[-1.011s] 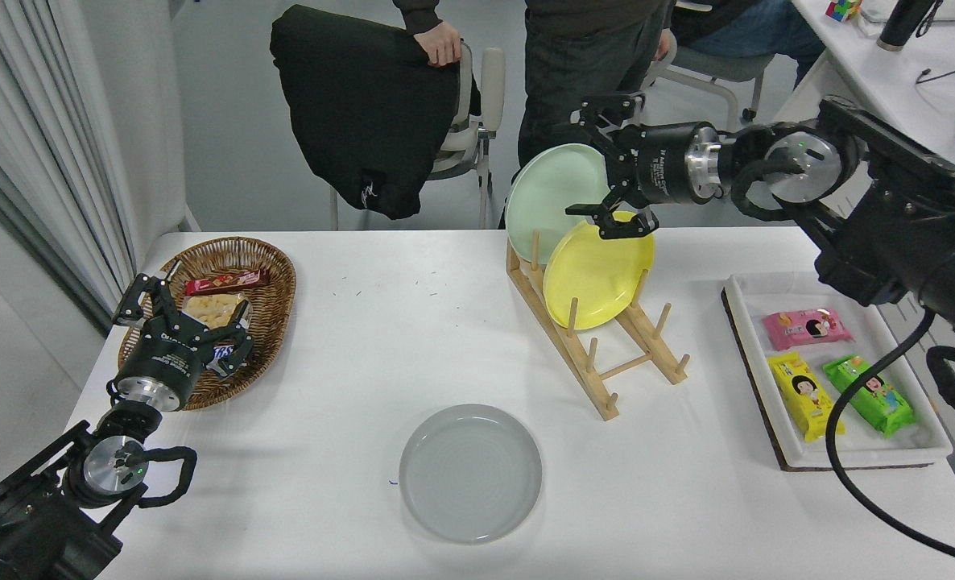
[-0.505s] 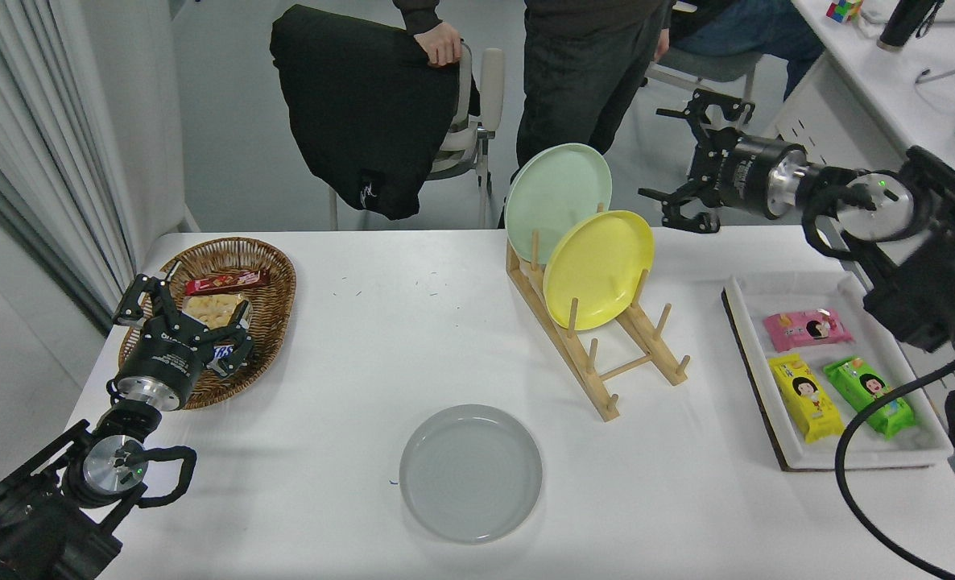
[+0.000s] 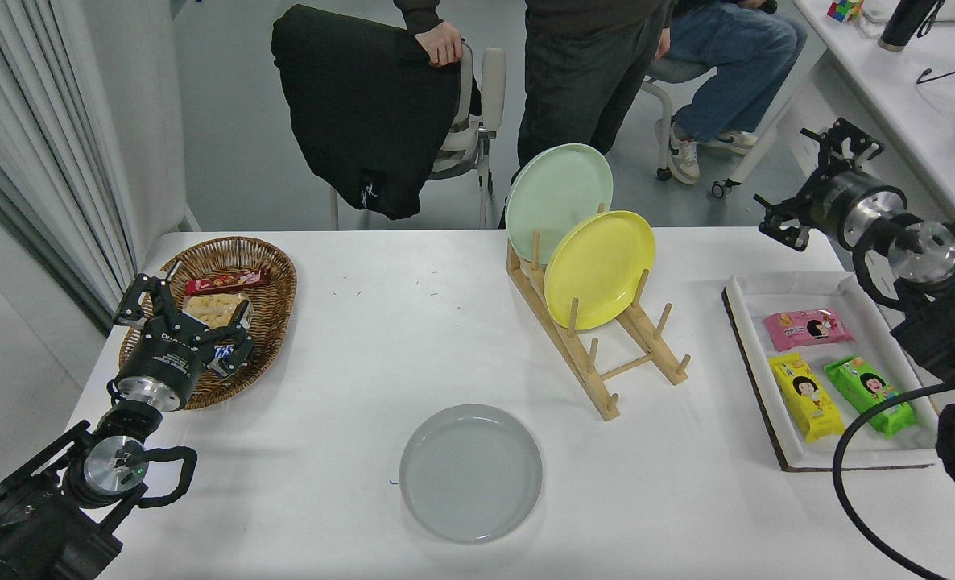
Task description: Place the plate on the table
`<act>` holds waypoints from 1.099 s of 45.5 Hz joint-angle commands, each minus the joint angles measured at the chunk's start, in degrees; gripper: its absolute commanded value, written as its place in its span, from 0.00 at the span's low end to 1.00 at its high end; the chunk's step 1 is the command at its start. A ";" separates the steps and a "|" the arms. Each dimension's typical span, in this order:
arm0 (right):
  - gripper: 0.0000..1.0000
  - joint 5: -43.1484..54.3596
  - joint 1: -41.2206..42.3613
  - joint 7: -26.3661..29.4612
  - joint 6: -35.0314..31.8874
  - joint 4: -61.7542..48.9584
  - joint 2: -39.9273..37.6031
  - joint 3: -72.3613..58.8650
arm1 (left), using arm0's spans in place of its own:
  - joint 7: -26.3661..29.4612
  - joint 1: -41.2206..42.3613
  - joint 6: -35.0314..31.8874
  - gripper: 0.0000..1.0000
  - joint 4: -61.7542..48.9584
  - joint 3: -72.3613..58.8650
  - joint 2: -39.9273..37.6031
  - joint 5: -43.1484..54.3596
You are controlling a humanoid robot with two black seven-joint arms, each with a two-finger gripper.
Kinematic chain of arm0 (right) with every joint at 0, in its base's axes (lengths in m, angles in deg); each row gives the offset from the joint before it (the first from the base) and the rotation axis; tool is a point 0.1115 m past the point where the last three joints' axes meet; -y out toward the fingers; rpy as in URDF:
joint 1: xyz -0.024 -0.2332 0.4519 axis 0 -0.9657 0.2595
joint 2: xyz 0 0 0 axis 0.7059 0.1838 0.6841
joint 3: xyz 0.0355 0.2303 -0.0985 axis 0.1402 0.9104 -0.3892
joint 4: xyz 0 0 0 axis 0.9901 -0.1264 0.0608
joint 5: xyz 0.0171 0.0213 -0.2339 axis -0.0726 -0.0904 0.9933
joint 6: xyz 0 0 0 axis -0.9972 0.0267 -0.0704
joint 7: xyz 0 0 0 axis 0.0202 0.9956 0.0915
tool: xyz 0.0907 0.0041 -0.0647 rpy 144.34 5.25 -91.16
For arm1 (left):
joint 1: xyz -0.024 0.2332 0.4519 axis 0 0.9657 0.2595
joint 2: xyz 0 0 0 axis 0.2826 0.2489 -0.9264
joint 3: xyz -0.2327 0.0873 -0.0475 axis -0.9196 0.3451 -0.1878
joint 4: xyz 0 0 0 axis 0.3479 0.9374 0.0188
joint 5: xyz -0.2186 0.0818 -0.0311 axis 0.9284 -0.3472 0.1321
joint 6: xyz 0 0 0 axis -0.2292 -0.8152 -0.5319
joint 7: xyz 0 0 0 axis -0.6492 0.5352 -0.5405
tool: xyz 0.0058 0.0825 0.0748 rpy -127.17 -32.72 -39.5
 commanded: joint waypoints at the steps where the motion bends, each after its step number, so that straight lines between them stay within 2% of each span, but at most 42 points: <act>1: 1.00 -0.80 -4.94 -1.96 0.35 1.76 0.71 1.53 | 0.00 0.00 -0.05 0.98 -0.02 0.00 0.00 0.00; 4: 1.00 -2.02 -5.47 -0.74 0.17 2.81 0.71 5.73 | 0.00 0.00 0.04 0.98 -0.02 0.00 0.00 0.00; 7: 1.00 -3.96 -6.17 2.94 0.17 2.91 0.80 8.47 | 0.00 0.00 -0.05 0.98 -0.02 0.00 0.00 0.00; 13: 1.00 -5.90 -7.66 7.35 0.08 2.91 0.71 8.30 | 0.08 0.00 -0.05 0.98 0.07 0.00 0.00 0.00; 16: 1.00 -5.55 -10.21 7.35 -1.05 3.17 -0.16 7.51 | 0.00 0.00 -0.05 0.98 -0.02 0.00 0.00 0.00; 23: 1.00 -6.33 -16.01 8.40 -10.63 9.75 -4.12 2.06 | 0.00 0.00 0.04 0.98 -0.02 0.00 0.00 0.00; 29: 1.00 -6.42 -20.32 8.50 -14.32 12.84 -3.95 2.76 | 0.00 0.00 -0.05 0.98 0.07 0.00 0.00 0.00; 35: 1.00 -6.69 -24.36 8.23 -20.92 17.14 -3.68 5.92 | 0.08 0.00 0.04 0.98 0.07 0.00 0.00 0.00; 50: 1.00 -8.36 -30.17 7.79 -20.40 23.12 -3.51 17.87 | 0.08 0.00 0.04 0.98 -0.02 0.00 0.00 0.00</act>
